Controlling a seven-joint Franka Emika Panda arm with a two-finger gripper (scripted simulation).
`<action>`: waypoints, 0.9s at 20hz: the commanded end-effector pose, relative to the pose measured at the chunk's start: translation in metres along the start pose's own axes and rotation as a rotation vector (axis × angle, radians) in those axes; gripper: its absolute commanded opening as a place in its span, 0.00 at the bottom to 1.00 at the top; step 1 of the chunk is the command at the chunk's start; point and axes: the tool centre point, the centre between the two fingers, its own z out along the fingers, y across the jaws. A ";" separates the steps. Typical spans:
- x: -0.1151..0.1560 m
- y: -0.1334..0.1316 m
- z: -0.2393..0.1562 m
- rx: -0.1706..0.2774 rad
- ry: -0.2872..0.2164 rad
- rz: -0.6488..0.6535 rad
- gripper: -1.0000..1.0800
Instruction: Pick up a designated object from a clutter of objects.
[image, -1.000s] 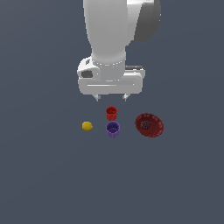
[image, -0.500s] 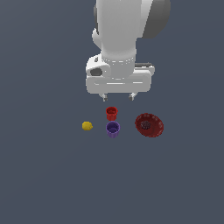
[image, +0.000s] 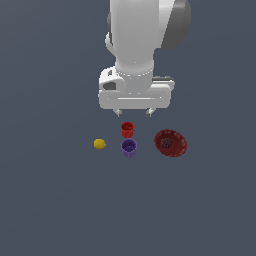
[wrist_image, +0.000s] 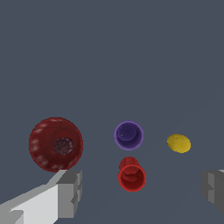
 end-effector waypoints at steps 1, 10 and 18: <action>-0.002 0.002 0.010 -0.002 0.000 0.013 0.96; -0.022 0.011 0.066 -0.013 0.005 0.095 0.96; -0.059 0.021 0.131 -0.025 0.011 0.195 0.96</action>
